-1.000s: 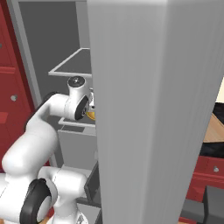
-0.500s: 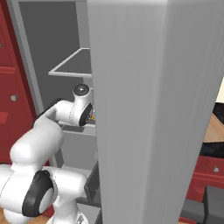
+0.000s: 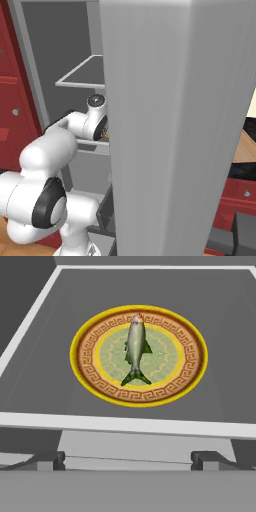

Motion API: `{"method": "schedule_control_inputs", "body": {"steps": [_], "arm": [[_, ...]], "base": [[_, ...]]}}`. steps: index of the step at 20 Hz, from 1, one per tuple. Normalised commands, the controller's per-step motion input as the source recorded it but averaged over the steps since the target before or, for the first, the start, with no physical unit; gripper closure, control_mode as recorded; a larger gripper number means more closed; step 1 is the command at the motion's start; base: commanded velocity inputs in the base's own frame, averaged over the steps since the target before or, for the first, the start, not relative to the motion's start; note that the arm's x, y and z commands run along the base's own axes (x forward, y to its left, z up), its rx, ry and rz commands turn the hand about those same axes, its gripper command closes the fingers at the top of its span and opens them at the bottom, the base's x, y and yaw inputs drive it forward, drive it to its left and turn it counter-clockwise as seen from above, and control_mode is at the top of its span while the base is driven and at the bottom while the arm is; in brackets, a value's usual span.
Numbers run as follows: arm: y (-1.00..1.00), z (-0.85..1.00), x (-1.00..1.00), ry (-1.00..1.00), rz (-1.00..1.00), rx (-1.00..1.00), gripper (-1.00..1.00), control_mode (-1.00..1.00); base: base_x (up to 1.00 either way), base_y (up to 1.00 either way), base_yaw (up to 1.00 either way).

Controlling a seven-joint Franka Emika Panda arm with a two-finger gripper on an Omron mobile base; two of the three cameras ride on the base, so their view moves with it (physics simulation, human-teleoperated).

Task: Retrieve the fish from the fridge and place it on the cutting board.

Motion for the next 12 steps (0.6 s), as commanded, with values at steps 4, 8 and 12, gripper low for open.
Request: {"method": "schedule_control_inputs", "body": {"steps": [4,8,12], "arm": [[-0.06,-0.1,0.22,0.0,0.0,0.0,-1.0,-1.0],[-0.05,-0.09,0.17,0.0,0.0,0.0,-1.0,-1.0],[-0.04,-0.09,0.14,0.0,0.0,0.0,-1.0,-1.0]], "base": [[0.0,0.0,0.0],[0.0,0.0,0.0],[0.0,0.0,0.0]]}}
